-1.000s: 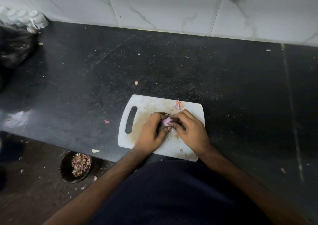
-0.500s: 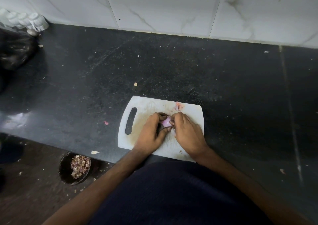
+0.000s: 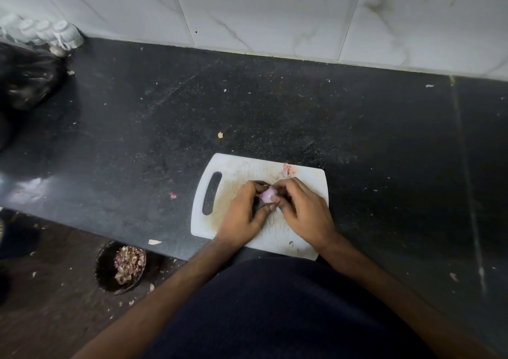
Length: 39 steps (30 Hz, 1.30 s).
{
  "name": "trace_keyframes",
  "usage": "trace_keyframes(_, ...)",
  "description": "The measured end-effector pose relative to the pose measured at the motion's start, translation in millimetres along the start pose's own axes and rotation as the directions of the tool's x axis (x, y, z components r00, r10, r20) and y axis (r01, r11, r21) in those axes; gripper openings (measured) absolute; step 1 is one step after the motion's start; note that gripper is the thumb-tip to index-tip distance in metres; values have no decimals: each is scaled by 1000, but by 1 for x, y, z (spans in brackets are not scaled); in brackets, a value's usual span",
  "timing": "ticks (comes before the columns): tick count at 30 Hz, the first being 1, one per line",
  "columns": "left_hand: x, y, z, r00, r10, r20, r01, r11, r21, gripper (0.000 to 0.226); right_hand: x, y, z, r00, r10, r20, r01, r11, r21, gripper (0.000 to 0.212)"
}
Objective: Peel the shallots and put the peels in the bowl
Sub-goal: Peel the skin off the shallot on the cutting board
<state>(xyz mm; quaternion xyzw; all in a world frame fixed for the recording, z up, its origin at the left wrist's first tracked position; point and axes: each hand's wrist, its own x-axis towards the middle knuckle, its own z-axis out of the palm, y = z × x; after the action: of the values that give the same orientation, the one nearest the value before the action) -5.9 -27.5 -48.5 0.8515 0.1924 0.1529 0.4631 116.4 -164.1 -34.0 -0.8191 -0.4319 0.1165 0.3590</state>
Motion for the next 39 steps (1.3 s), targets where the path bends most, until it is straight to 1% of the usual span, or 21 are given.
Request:
trace_keyframes(1,-1,-1,0,1000,1,2,-1,1000,2,33,-1,-1,0,1000,-14,4,14,1000,-12,21)
trace_keyframes(5,0,-2,1,1000,14,1,-14,1000,20,35,-1,-3,1,999,-38,-37,36,998,-48,13)
trace_keyframes(6,1,-2,1,1000,18,3,-18,1000,21,35,-1,-4,1,999,-36,-35,34,998,-61,14)
trace_keyframes(9,1,-2,1,1000,29,12,-30,999,25,34,1,-6,-1,999,7,-33,-10,995,-101,20)
trace_keyframes(12,1,-2,1,999,34,16,-34,999,30,32,4,-4,3,999,41,6,-39,980,-197,9)
trace_keyframes(14,1,-2,1,999,37,23,-38,999,24,30,7,-4,6,996,79,40,-67,963,-260,15)
trace_keyframes(16,1,-1,1,999,34,28,-34,999,21,29,8,-3,9,991,116,66,-94,958,-272,20)
trace_keyframes(20,0,0,1,999,35,36,-36,999,34,30,10,-2,9,990,140,33,-128,963,-238,12)
trace_keyframes(24,0,0,0,999,25,35,-25,1000,13,28,10,-2,8,990,143,4,-141,981,-133,15)
trace_keyframes(27,-1,1,0,999,30,42,-30,999,12,27,9,-2,7,991,124,-45,-127,989,-74,18)
trace_keyframes(31,-3,2,0,999,18,39,-19,999,25,31,9,1,6,977,187,-100,-188,982,2,16)
trace_keyframes(34,-3,0,1,999,12,33,-12,1000,2,27,8,3,6,975,190,-118,-188,982,29,16)
trace_keyframes(36,-2,-1,1,1000,0,24,1,1000,-16,26,8,3,6,972,195,-134,-191,981,45,16)
trace_keyframes(39,-3,1,0,999,-25,-33,23,998,-52,28,9,6,4,950,236,-205,-219,971,98,13)
